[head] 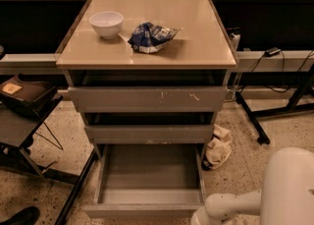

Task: Close bottom drawer

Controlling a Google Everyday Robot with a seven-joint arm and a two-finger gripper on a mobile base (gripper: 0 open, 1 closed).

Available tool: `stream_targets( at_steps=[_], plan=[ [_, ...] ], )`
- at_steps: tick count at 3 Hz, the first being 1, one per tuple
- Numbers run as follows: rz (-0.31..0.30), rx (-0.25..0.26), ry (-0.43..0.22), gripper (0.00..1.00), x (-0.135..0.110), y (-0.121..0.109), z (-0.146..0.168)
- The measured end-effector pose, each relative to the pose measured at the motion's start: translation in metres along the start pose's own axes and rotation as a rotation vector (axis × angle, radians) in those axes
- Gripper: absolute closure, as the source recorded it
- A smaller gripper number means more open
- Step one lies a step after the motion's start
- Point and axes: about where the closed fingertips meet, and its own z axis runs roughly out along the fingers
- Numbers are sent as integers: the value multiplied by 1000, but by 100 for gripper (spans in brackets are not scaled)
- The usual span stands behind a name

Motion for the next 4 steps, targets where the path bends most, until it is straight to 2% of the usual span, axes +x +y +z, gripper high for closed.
stream_targets(
  at_steps=[1,2,3,4],
  plan=[
    [11,-12,-36,0,-13,-24,-2],
    [14,-24,-56,0,-39,-61,-8],
    [47,-35,-49,0,-86,-106,-17],
    [53,-57,-79,0,-145,-138,-27]
  ],
)
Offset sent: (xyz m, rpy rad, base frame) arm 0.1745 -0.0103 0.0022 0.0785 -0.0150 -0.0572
